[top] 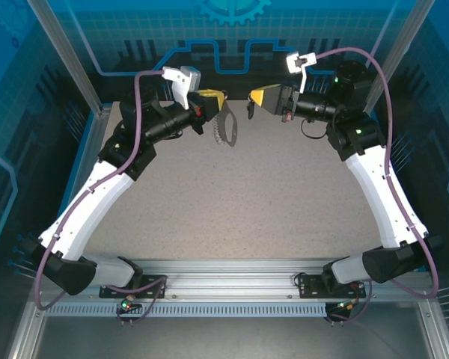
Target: Put the keys on the keyring
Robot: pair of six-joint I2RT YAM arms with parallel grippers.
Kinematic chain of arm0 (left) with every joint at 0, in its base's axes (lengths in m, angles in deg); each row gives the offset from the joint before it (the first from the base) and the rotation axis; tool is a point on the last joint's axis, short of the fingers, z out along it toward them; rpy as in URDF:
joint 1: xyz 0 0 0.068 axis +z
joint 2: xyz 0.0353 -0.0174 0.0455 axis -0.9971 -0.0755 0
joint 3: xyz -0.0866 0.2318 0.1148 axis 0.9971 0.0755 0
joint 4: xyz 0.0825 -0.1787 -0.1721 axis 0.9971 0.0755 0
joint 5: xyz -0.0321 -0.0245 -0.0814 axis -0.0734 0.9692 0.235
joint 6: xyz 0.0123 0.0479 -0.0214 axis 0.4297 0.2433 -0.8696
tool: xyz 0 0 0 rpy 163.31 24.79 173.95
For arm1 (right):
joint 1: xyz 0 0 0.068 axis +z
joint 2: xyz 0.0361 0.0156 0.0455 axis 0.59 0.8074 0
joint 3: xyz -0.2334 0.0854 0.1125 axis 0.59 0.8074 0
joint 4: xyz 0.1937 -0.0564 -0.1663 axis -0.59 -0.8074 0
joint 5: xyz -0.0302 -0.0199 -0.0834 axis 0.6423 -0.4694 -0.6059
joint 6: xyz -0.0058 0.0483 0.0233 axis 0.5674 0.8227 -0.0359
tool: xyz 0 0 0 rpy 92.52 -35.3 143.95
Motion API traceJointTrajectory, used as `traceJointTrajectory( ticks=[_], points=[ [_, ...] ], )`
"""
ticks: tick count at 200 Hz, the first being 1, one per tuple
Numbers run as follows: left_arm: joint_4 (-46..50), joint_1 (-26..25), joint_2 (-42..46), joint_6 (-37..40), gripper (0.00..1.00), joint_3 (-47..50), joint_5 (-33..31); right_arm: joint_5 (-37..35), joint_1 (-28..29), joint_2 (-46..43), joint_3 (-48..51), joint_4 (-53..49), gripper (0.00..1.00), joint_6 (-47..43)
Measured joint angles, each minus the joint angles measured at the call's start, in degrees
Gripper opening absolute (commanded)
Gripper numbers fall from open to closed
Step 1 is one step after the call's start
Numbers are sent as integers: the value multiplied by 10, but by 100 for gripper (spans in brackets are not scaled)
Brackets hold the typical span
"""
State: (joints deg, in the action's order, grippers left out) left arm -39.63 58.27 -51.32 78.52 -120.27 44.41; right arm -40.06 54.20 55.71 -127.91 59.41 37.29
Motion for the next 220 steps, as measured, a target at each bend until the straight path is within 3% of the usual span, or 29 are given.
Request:
traceJointTrajectory(
  ticks=[100, 220],
  points=[
    [5, -11, -9, 9, 0, -11, 42, -29, 48, 57, -76, -49, 0, -48],
    [19, -18, -9, 20, 0, -17, 50, -35, 56, 80, -111, -83, 0, -73]
  ],
)
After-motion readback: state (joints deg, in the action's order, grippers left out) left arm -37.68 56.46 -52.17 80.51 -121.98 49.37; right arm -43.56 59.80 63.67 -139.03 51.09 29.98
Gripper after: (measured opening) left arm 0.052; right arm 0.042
